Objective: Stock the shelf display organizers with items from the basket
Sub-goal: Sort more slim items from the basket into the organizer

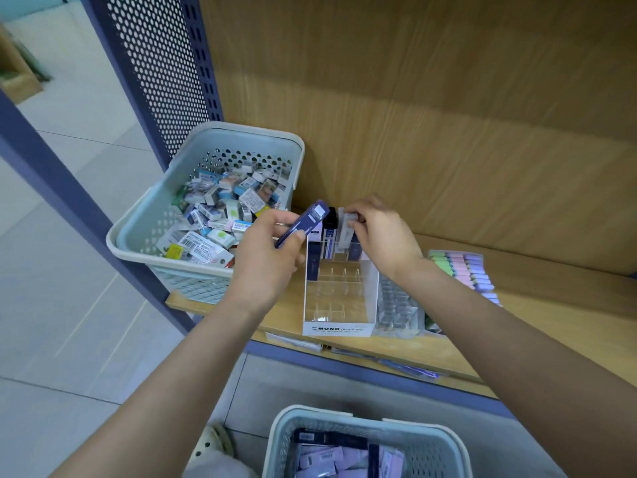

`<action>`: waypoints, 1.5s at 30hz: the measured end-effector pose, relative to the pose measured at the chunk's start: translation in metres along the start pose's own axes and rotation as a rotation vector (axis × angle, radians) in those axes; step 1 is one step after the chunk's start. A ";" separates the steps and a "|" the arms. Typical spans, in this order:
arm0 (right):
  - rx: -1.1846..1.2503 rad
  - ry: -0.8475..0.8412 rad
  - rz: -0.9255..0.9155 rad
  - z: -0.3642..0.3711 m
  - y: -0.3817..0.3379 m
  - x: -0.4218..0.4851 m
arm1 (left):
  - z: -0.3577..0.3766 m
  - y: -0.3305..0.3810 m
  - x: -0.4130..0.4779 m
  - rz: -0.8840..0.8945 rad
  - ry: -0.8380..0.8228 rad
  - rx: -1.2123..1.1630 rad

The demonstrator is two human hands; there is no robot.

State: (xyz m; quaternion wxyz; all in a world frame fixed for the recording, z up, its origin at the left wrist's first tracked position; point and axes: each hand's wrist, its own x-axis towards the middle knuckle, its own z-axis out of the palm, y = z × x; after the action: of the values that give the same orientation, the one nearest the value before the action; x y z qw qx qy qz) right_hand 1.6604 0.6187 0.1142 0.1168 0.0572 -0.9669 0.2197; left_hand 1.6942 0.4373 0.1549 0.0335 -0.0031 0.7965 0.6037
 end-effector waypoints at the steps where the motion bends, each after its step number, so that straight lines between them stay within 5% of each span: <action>1: -0.048 0.008 -0.005 -0.001 -0.002 0.001 | 0.000 0.000 0.000 0.019 -0.006 0.011; 4: -0.172 0.000 -0.056 -0.003 -0.006 0.008 | 0.000 0.001 -0.002 0.061 -0.027 0.016; 9: 0.057 0.021 0.054 0.001 -0.003 0.009 | 0.000 0.001 -0.005 0.058 -0.022 0.022; 26: 0.034 -0.113 0.089 -0.007 0.001 0.026 | -0.012 0.003 -0.009 0.028 -0.015 -0.012; 33: -0.100 -0.121 0.074 -0.003 0.000 0.023 | -0.014 0.003 -0.009 0.029 -0.004 -0.032; 40: -0.478 -0.159 -0.112 0.000 -0.005 0.016 | -0.010 0.003 -0.009 0.011 0.001 -0.044; 42: -0.351 -0.125 -0.109 -0.003 -0.012 0.007 | -0.010 0.003 -0.009 0.007 0.015 -0.040; 45: 0.243 0.017 0.061 -0.027 -0.037 -0.016 | -0.009 0.003 -0.011 0.031 0.009 -0.025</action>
State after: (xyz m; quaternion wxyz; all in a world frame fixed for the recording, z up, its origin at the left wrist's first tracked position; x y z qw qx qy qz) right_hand 1.6872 0.5988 0.1491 0.1107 0.0397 -0.9334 0.3390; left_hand 1.7041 0.4289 0.1612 0.0205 0.0064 0.7889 0.6141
